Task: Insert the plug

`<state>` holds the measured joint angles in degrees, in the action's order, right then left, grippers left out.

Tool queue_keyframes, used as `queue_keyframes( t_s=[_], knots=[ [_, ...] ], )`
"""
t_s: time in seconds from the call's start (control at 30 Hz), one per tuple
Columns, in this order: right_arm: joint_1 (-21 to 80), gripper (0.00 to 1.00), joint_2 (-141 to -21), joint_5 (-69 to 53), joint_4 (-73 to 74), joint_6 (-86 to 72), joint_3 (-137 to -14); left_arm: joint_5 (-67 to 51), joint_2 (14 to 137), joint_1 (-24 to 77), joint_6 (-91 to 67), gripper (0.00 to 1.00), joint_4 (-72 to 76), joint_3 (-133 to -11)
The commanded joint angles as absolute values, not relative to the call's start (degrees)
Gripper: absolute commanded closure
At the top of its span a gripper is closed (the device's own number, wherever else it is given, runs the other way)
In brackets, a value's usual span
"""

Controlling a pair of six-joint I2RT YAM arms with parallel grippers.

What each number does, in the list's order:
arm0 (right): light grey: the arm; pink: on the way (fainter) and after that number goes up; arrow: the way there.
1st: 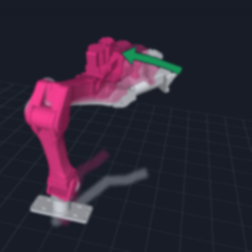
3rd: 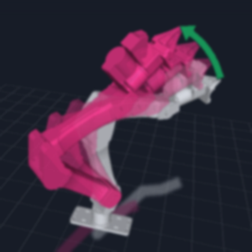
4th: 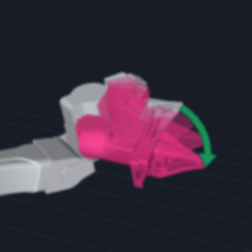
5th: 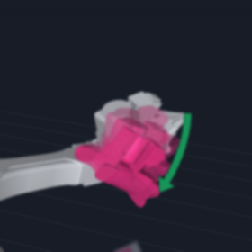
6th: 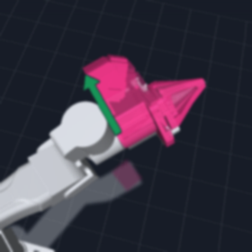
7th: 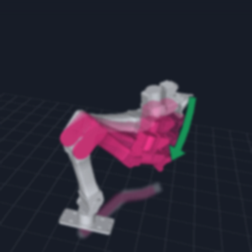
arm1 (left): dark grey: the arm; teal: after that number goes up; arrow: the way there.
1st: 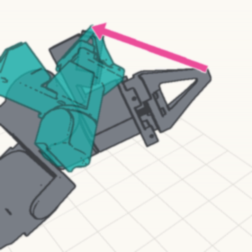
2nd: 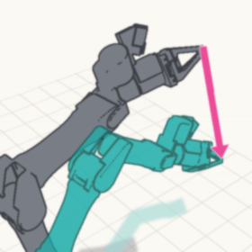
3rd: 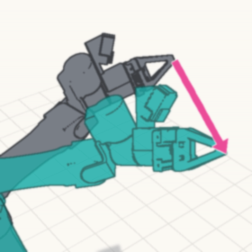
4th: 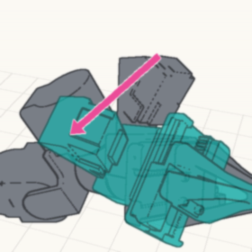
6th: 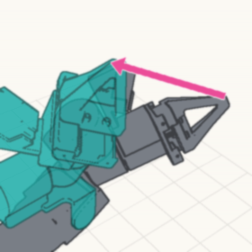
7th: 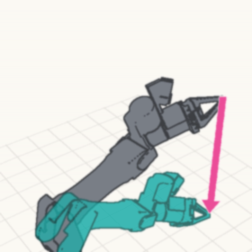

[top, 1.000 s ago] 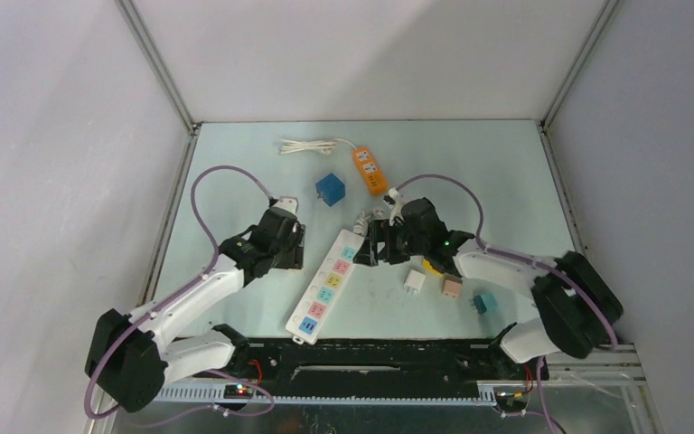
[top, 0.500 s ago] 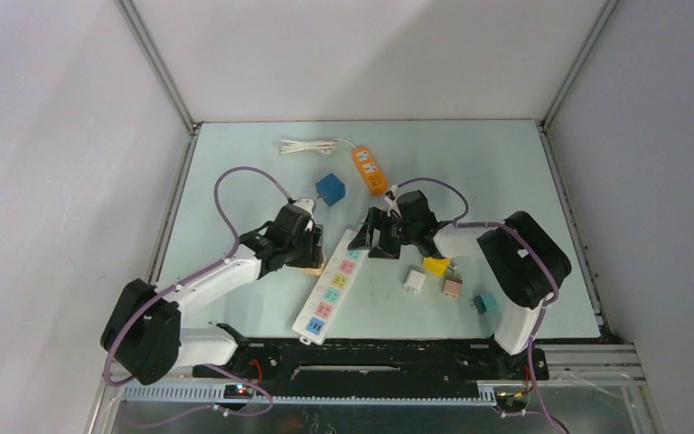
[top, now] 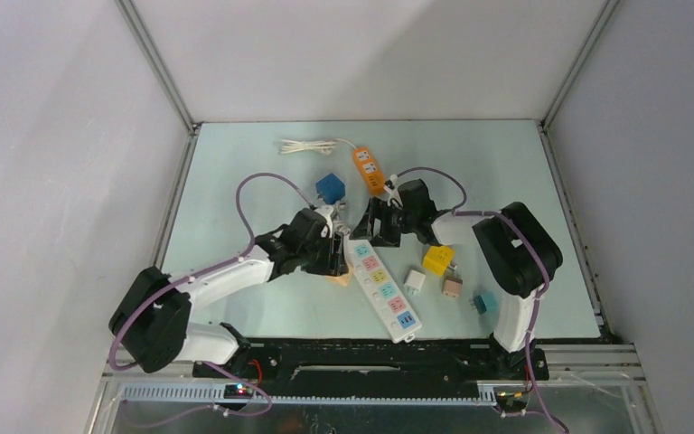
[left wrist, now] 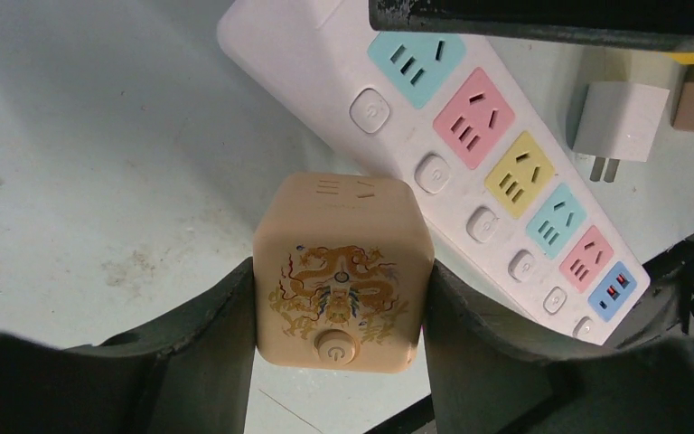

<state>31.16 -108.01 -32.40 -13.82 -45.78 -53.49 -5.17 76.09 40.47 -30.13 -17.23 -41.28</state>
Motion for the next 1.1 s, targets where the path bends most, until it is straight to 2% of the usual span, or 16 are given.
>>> queue_keyframes(
  t_s=[0.0, 0.27, 0.53, 0.83, 1.07],
  knots=[
    [31.41, 0.18, -105.55, -33.77, -8.36, -41.64, -55.37, -3.22, 75.21, 40.86, -30.35, 1.0, -19.26, -44.31],
    [31.43, 0.17, -97.73, -25.03, 8.84, -31.78, -54.99, 5.63, 65.77, 40.85, -23.91, 1.0, -23.76, -45.64],
    [34.46, 0.16, -91.28, -27.92, 11.48, -30.67, -49.57, 5.5, 55.47, 40.86, -15.92, 1.0, -20.06, -44.68],
    [38.74, 0.16, -90.63, -26.11, 12.02, -30.85, -47.64, -1.33, 54.85, 40.93, -6.52, 1.0, -18.98, -48.06],
    [36.47, 0.16, -82.6, -20.15, 16.35, -27.35, -47.63, -5.51, 59.96, 40.84, -0.55, 1.0, -18.69, -51.8]
  ],
)
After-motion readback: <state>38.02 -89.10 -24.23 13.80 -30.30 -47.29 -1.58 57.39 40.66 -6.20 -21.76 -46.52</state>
